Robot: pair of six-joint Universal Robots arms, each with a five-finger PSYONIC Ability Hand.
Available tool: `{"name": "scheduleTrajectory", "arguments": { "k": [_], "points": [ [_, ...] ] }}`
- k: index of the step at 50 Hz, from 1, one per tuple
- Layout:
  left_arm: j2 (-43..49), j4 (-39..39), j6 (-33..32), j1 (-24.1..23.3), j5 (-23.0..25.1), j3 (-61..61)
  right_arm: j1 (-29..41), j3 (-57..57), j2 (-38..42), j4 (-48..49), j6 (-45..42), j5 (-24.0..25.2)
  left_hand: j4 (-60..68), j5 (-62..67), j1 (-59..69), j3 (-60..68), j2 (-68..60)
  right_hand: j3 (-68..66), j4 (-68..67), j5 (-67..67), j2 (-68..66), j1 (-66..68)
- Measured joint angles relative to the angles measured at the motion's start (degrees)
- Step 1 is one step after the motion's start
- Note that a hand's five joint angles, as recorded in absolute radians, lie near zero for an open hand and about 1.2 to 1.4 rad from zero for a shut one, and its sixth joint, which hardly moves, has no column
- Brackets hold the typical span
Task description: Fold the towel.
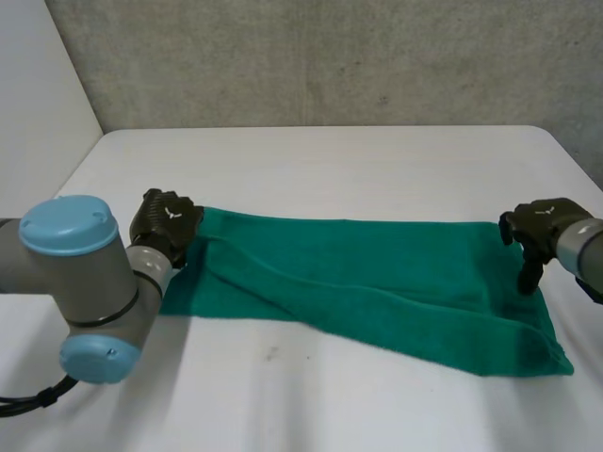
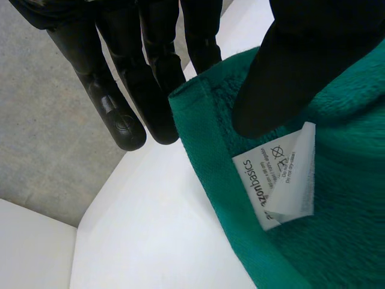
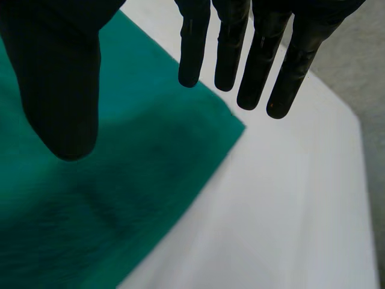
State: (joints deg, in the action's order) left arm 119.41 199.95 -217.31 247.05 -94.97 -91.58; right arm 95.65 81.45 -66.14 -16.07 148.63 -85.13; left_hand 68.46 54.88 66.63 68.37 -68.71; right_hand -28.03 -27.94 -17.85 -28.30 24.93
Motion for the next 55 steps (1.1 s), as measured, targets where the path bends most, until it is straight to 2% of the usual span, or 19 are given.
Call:
{"name": "scheduleTrajectory", "arguments": {
  "k": [8, 12, 20, 40, 44, 45, 46, 47, 49, 50, 55],
  "points": [
    [-2.49, 0.16, 0.15, 0.34, 0.06, -3.13, -3.18, 9.87, -10.88, -2.99, 3.08, 6.82, 0.0, 0.0, 0.0, 0.0, 0.0, 0.0, 0.0, -0.01, 0.0, 0.0],
    [-2.56, 0.18, 0.25, 0.7, 0.1, -3.3, -4.02, 14.3, -13.42, -2.9, 2.96, 8.17, 0.0, 0.0, 0.0, 0.0, -0.01, 0.0, 0.0, -0.03, 0.0, 0.0],
    [-2.45, 0.18, 0.32, 0.91, 0.4, -3.23, -5.54, 19.99, -14.46, -2.61, 2.36, 8.73, 0.0, -0.01, 0.0, 0.01, -0.01, -0.13, -0.12, -0.19, -0.05, 0.0],
    [-2.2, 0.17, 0.4, 0.97, 0.76, -3.48, -7.97, 25.71, -14.06, -1.5, -1.23, 9.63, 0.01, 0.0, 0.0, 0.0, -0.01, -1.71, -1.6, -1.87, -0.66, 0.46],
    [-2.15, 0.17, 0.4, 0.96, 0.76, -3.5, -8.13, 27.05, -14.1, -0.82, -1.56, 10.42, 0.0, -0.04, 0.0, 0.0, -0.01, -5.02, -5.03, -4.53, -4.66, 3.47],
    [-2.13, 0.17, 0.4, 0.96, 0.76, -3.51, -8.18, 27.59, -14.13, -0.5, -1.68, 10.75, 0.0, -0.04, 0.0, 0.0, -0.01, -10.92, -10.97, -9.76, -10.67, 8.41],
    [-2.11, 0.17, 0.4, 0.96, 0.76, -3.51, -8.23, 27.97, -14.15, -0.14, -1.75, 10.98, 0.01, -0.04, 0.0, 0.0, -0.01, -10.92, -10.97, -9.76, -10.67, 8.41],
    [-2.11, 0.17, 0.4, 0.94, 0.76, -3.51, -8.35, 28.32, -14.19, 0.38, -1.82, 11.24, 0.0, -0.04, 0.0, 0.01, -0.01, -19.89, -19.97, -18.26, -19.64, 16.74],
    [-2.11, 0.17, 0.4, 0.94, 0.75, -3.49, -8.63, 28.61, -14.24, 1.25, -1.9, 11.53, 0.0, -0.04, 0.0, 0.0, -0.01, -23.74, -22.86, -21.18, -23.58, 19.28],
    [-2.12, 0.17, 0.4, 0.94, 0.76, -3.47, -8.85, 28.66, -14.27, 1.84, -1.97, 11.68, 0.0, -0.04, 0.0, 0.0, -0.01, -36.54, -36.8, -35.29, -36.79, 30.32],
    [-2.14, 0.17, 0.4, 0.92, 0.73, -3.08, -9.69, 27.14, -14.34, 3.95, -3.0, 11.84, 0.0, -0.04, 0.0, 0.0, -0.01, -39.57, -40.18, -38.1, -39.37, 31.06]
  ]
}}
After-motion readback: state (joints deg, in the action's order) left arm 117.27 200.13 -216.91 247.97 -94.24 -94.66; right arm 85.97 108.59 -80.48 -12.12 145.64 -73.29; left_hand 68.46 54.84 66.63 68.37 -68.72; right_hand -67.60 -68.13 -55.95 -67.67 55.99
